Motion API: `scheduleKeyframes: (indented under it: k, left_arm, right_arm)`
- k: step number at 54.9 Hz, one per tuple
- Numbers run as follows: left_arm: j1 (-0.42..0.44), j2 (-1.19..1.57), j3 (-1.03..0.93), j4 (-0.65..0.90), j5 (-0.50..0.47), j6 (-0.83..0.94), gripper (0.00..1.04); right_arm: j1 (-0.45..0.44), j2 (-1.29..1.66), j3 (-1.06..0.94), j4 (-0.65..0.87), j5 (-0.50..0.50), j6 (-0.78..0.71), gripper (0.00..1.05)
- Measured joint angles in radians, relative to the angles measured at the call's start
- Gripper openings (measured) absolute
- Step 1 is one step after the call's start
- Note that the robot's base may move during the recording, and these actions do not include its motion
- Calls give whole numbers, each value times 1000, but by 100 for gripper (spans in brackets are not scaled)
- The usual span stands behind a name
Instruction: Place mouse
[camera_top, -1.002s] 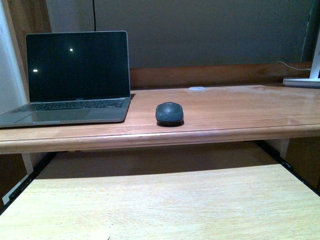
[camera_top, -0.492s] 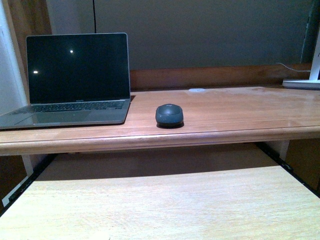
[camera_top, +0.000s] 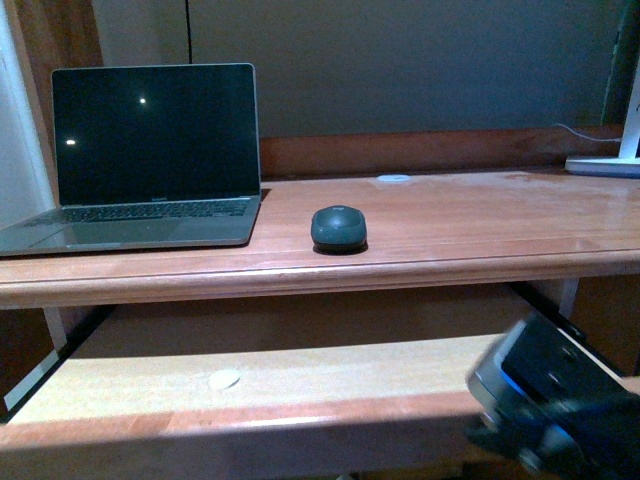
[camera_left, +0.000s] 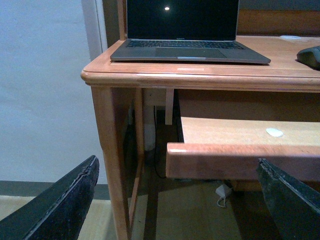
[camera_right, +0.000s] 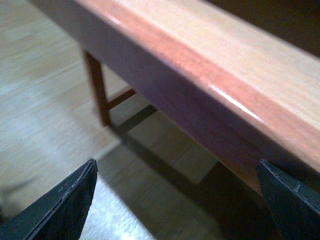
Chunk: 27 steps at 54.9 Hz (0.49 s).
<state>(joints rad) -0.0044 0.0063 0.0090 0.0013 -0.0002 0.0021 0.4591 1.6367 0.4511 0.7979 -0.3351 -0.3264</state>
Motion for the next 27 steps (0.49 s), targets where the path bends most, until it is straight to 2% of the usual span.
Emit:
scheduleKeyframes:
  k: [3,5,13,23,27]
  left_arm:
    - [0,0,0,0,0,0,97]
    - [0,0,0,0,0,0,97]
    - [0,0,0,0,0,0,97]
    - [0,0,0,0,0,0,97]
    - [0,0,0,0,0,0,97]
  right_arm:
    - [22,58,60,40,96,43,97]
    - [39,112,126,55,194,79,97]
    - [74,256,331,26,432,158,97]
    - [73,288,433,-5,516,200,97]
    - [52,259,424,-8,514,225,97]
